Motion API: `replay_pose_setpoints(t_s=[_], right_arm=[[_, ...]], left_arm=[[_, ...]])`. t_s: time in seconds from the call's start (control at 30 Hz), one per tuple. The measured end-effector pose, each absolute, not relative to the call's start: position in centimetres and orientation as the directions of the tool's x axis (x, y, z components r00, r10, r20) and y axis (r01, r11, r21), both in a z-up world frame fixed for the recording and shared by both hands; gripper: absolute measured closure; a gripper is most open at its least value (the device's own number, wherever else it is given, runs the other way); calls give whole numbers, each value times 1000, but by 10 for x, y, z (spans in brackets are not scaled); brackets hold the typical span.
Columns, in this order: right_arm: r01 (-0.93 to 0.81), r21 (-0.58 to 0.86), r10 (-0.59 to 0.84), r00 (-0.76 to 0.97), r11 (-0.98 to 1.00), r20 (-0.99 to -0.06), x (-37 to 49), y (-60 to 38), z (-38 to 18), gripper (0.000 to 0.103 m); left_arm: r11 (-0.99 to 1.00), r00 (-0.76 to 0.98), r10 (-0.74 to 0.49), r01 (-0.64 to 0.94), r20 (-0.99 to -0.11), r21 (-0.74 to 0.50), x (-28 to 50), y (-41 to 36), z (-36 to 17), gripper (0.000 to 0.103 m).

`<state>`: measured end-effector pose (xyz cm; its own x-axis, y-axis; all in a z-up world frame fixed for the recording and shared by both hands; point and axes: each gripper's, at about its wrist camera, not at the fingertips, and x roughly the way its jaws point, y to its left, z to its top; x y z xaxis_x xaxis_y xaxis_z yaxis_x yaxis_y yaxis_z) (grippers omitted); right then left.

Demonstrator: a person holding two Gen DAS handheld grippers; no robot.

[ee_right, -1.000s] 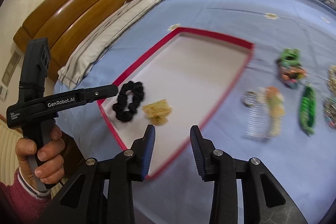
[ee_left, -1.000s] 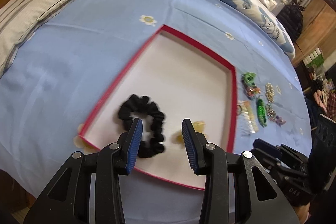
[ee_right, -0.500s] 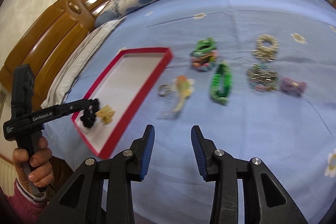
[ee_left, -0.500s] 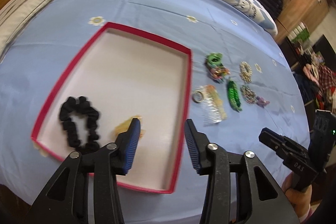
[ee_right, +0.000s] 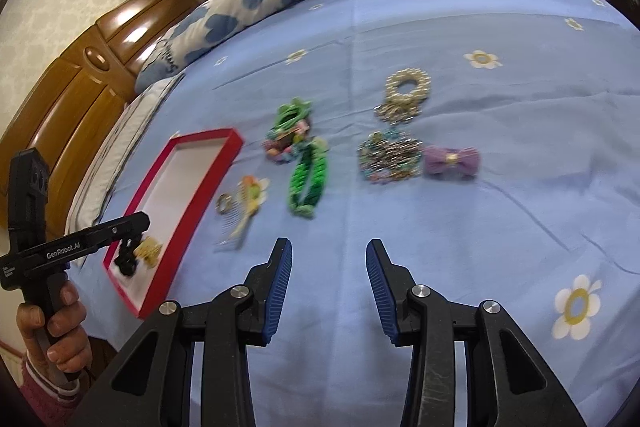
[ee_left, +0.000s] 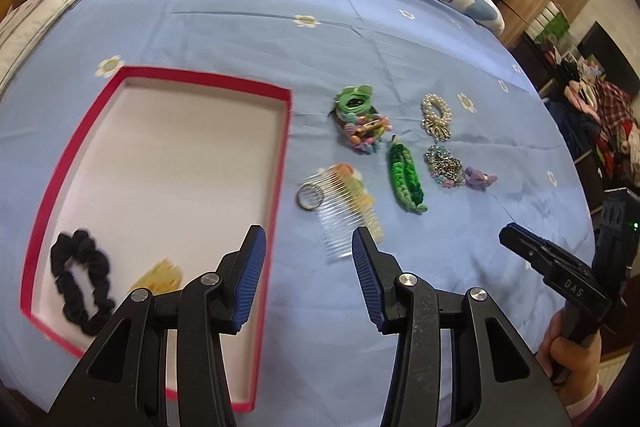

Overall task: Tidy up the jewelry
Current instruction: 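Move both grippers back toward the remaining accessories, then grasp the light-green hair tie with the left gripper while the right gripper grasps the purple bow clip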

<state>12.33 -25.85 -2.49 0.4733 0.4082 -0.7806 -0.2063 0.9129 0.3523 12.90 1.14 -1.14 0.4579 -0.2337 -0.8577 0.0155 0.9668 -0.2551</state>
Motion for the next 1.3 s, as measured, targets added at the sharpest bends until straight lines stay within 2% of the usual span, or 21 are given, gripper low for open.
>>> replay_pose_setpoints(t_s=[0.53, 1.03, 1.07, 1.1, 1.17, 1.23, 1.3], right_arm=[[-62, 291, 278, 538, 955, -796, 168, -315, -41, 60], [-61, 288, 278, 509, 956, -815, 209, -321, -62, 62], [-66, 290, 283, 504, 955, -816, 210, -320, -64, 62], [-70, 292, 287, 499, 954, -818, 211, -319, -66, 62], [-74, 290, 287, 498, 954, -818, 211, -318, -67, 67], [-74, 296, 292, 498, 952, -816, 210, -319, -67, 81], [-68, 302, 294, 503, 951, -813, 208, -321, -66, 87]], left_arm=[[971, 440, -235, 63, -867, -231, 213, -23, -26, 60], [982, 378, -181, 113, -908, -148, 310, -57, -71, 60], [983, 373, -180, 114, -910, -147, 313, -59, -74, 63], [982, 367, -180, 115, -913, -148, 316, -60, -78, 75], [982, 355, -182, 117, -917, -150, 320, -62, -83, 90], [983, 367, -178, 113, -913, -146, 318, -61, -82, 93], [981, 380, -192, 114, -905, -160, 312, -57, -77, 97]])
